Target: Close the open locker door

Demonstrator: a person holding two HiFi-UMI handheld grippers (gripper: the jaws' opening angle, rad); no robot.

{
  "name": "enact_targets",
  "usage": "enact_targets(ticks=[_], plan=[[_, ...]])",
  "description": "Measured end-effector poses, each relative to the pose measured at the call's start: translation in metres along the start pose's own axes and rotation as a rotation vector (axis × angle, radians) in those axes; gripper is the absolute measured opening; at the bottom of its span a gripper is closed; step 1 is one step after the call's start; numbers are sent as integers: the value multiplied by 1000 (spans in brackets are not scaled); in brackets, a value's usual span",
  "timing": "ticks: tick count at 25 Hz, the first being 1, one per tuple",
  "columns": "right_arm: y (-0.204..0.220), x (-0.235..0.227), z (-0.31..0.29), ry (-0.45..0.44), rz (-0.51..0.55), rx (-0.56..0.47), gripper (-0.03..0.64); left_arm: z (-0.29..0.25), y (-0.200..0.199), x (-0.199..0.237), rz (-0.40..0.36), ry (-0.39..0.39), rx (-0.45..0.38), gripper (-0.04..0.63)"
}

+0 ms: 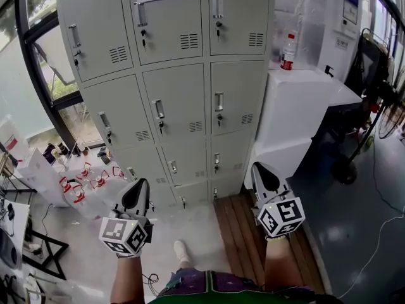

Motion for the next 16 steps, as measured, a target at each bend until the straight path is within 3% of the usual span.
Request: enact_targets(ticks=[16], plan=[[-4,2,3,2,6,-9,3,2,-3,-2,-12,9,2,21]])
Point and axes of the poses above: the fingertips, and each gripper's own axes: z backward along the fingers, x to its left, y out of its underside, the point moved 1 cm from there along z, backward along the fingers
